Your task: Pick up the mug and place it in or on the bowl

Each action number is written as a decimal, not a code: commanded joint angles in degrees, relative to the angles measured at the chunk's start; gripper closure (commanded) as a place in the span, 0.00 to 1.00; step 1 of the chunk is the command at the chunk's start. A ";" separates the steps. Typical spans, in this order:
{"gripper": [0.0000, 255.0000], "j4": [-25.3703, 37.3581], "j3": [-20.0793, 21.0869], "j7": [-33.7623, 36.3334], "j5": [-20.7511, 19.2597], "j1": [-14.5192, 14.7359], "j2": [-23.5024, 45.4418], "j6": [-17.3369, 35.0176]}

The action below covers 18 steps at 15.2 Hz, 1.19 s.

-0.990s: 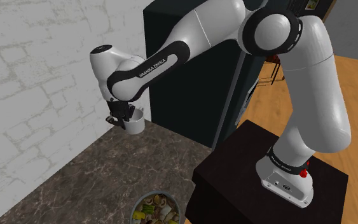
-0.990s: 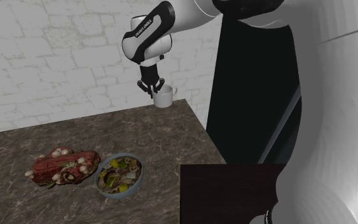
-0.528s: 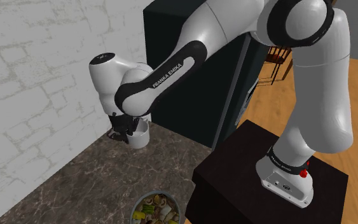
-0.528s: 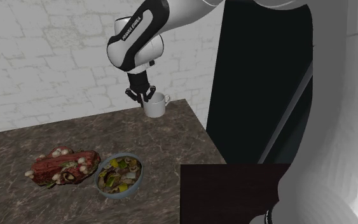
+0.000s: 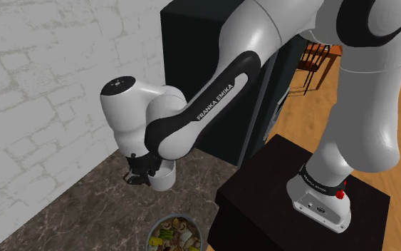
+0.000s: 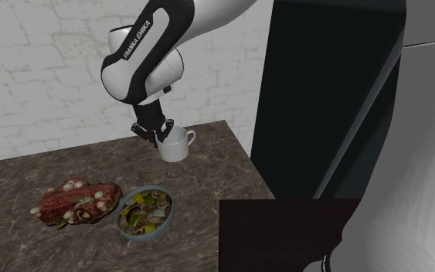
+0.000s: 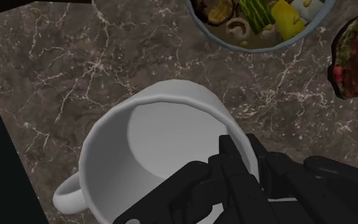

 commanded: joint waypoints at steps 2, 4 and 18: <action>1.00 -2.59 1.40 3.34 0.58 1.92 -1.94 0.59; 1.00 -3.98 2.34 5.70 0.86 3.37 -2.89 0.98; 1.00 -7.53 4.62 17.73 -1.43 10.97 -1.33 5.13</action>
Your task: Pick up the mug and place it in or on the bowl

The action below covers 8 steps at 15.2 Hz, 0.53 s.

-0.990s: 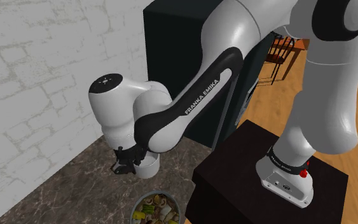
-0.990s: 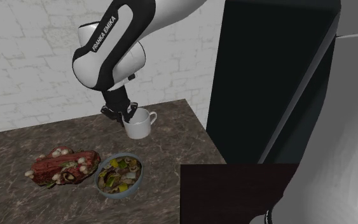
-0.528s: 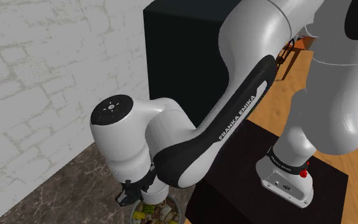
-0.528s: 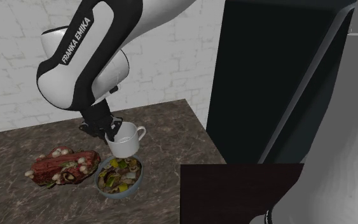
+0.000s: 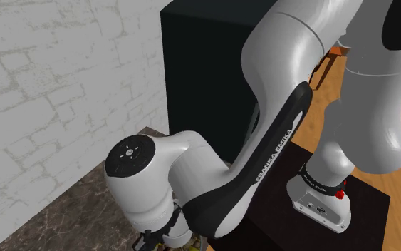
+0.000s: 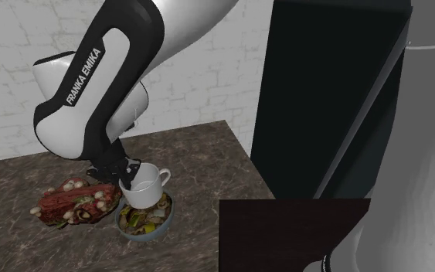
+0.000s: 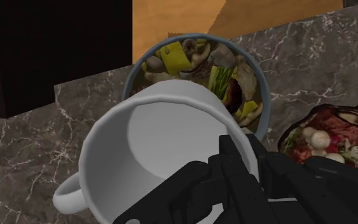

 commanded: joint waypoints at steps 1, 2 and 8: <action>1.00 -0.21 -0.51 0.79 -1.02 0.49 1.24 1.28; 1.00 -0.26 -0.80 1.11 -1.50 0.70 1.85 1.86; 1.00 -0.28 -2.66 3.04 -4.40 2.09 5.62 5.19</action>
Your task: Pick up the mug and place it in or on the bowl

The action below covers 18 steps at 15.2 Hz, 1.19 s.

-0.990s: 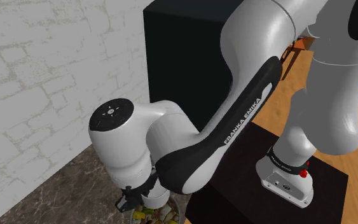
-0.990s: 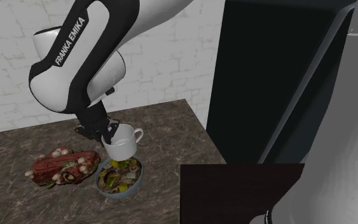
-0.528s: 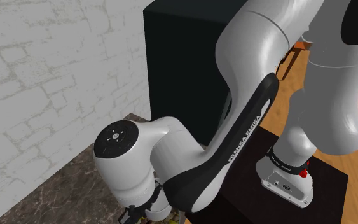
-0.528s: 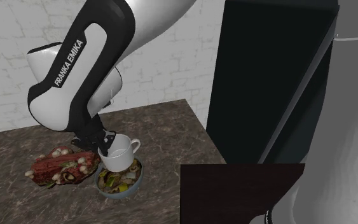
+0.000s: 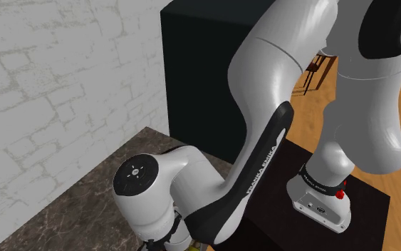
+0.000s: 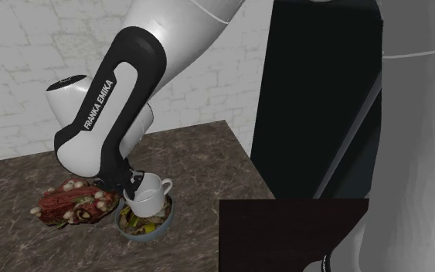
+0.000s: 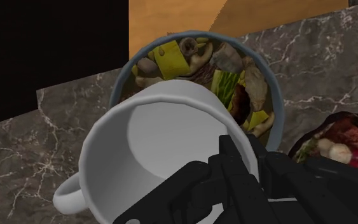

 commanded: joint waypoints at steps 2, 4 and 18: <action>1.00 0.05 -0.85 0.75 -1.21 0.58 1.59 1.41; 1.00 0.05 -0.86 0.75 -1.21 0.58 1.59 1.41; 0.00 0.46 1.52 -1.52 2.22 -1.13 -2.81 -2.92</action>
